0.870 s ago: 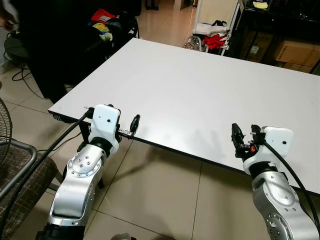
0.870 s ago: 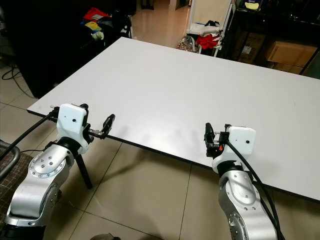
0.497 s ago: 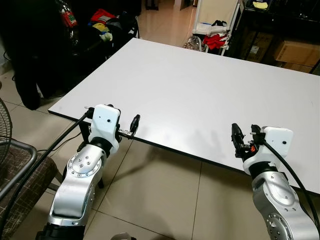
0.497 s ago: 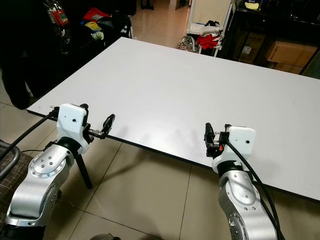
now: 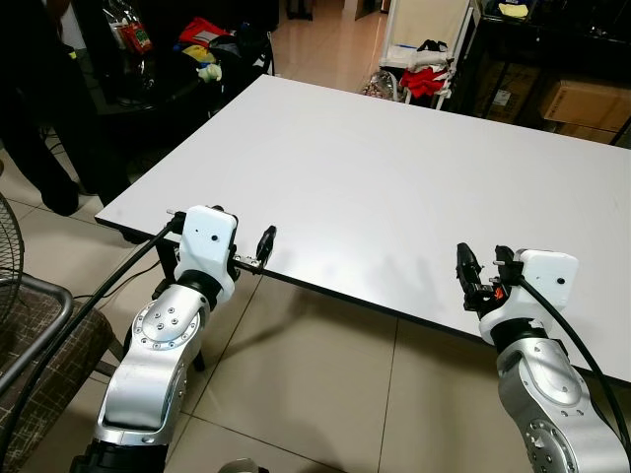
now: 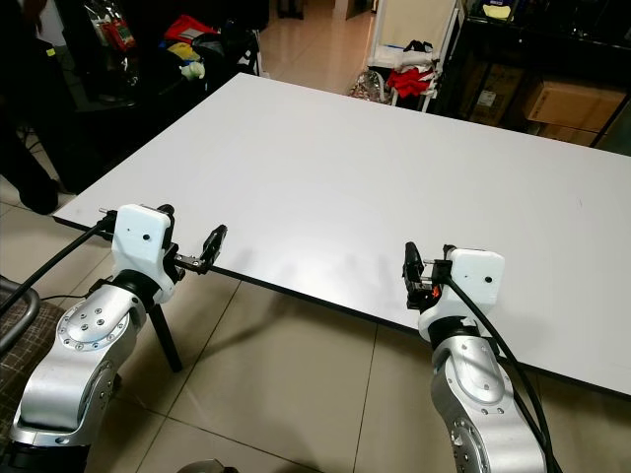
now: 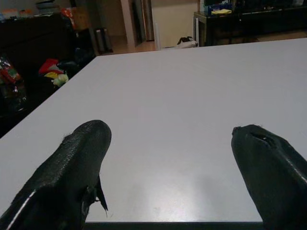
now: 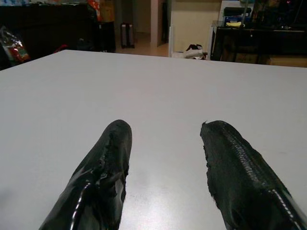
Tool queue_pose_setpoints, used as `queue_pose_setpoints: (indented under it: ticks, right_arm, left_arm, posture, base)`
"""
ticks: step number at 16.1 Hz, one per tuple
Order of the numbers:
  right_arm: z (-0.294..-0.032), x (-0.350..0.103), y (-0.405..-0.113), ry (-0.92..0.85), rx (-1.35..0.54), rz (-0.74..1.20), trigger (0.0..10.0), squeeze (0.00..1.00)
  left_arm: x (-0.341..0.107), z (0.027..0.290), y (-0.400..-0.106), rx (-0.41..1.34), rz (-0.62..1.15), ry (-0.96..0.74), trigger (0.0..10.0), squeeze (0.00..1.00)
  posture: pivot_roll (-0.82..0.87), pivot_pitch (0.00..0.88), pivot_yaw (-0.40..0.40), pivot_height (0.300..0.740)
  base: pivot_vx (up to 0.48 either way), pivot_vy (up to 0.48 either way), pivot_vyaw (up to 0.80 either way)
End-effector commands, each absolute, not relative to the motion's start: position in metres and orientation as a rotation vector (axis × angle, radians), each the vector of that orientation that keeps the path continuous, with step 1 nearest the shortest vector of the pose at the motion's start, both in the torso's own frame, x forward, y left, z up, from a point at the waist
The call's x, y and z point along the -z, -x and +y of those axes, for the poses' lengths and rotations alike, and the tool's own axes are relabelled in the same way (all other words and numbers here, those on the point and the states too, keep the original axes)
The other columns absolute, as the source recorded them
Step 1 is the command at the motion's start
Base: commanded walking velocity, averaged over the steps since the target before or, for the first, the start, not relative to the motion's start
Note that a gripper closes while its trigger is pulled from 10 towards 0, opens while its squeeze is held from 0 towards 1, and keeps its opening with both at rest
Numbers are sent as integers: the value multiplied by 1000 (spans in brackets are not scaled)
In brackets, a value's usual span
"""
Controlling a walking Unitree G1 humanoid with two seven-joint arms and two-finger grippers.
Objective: Setting the table
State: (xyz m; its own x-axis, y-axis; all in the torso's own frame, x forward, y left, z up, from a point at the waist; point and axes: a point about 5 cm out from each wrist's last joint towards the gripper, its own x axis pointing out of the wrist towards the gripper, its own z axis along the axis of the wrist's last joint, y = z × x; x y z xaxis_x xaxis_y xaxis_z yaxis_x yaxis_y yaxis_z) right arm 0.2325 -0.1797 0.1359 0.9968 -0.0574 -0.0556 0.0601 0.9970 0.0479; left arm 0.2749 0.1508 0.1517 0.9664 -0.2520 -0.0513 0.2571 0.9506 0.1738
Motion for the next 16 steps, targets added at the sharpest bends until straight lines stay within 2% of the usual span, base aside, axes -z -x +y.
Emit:
queue_pose_setpoints:
  ticks: [1,16]
  right_arm:
    - [-183,-156,-245,-106,56,25,10000,0]
    - [-183,-155,-245,-102,60,23,10000,0]
  left_arm:
    - [-159,187,-285,26,143,-204,10000,0]
    - [-155,188,-283,22,155,-208,10000,0]
  posture:
    - [13,0,6,740]
    - [17,0,8,740]
  base:
    - [0,0,0]
    - [0,0,0]
